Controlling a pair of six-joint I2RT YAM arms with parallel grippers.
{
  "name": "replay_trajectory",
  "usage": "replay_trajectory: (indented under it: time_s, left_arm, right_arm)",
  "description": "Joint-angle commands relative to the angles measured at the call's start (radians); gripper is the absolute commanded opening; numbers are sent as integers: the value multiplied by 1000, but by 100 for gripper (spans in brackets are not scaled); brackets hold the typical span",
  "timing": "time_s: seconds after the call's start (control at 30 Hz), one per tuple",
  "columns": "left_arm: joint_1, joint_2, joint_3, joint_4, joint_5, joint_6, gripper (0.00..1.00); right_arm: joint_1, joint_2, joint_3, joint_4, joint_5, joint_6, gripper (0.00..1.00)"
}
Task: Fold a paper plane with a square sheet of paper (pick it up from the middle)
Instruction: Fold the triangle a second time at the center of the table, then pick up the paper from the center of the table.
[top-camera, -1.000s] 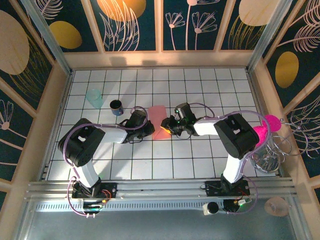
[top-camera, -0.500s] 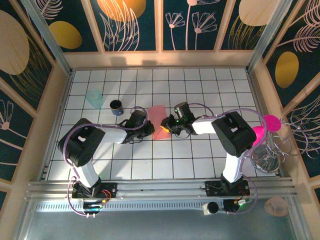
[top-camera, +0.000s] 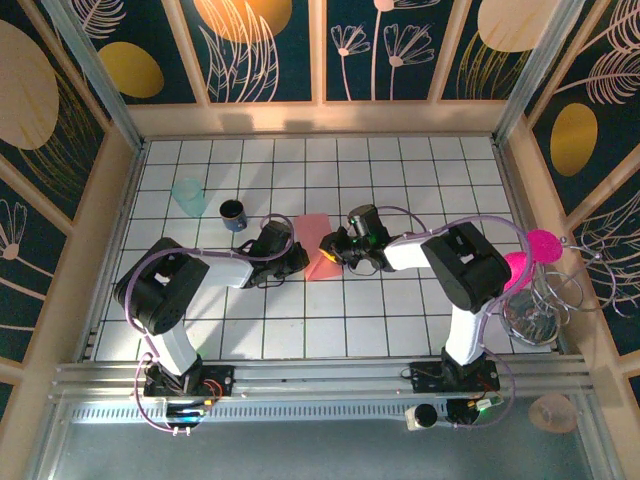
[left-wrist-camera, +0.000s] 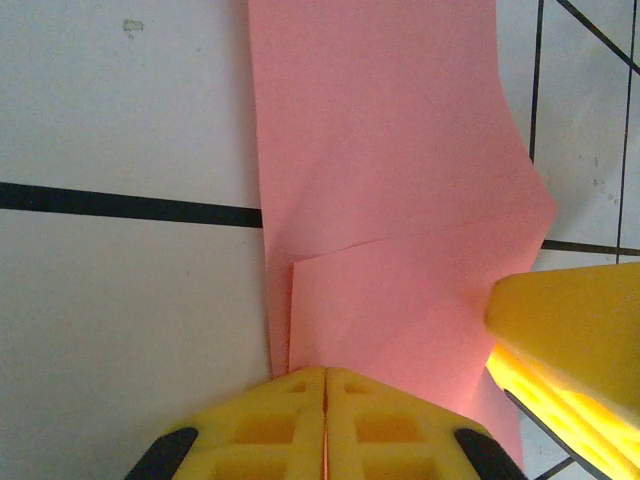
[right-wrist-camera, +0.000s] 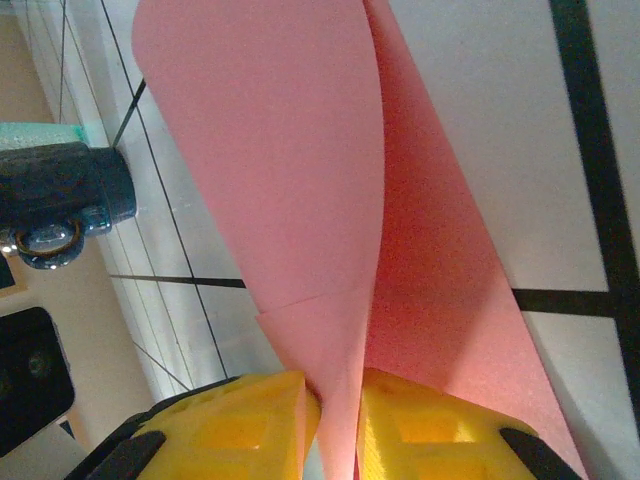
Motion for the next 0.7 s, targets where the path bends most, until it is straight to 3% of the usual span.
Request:
replay_trajectory:
  time_s: [0.0, 0.33, 0.67]
  left_arm:
    - [4, -24, -15, -23, 13, -13, 10]
    - [24, -81, -27, 19, 53, -23, 16]
    - [108, -296, -151, 210, 146, -59, 47]
  right_arm:
    - [11, 26, -12, 28, -6, -1, 19]
    - [8, 9, -12, 70, 25, -73, 2]
    - [-44, -180, -98, 268, -7, -206, 0]
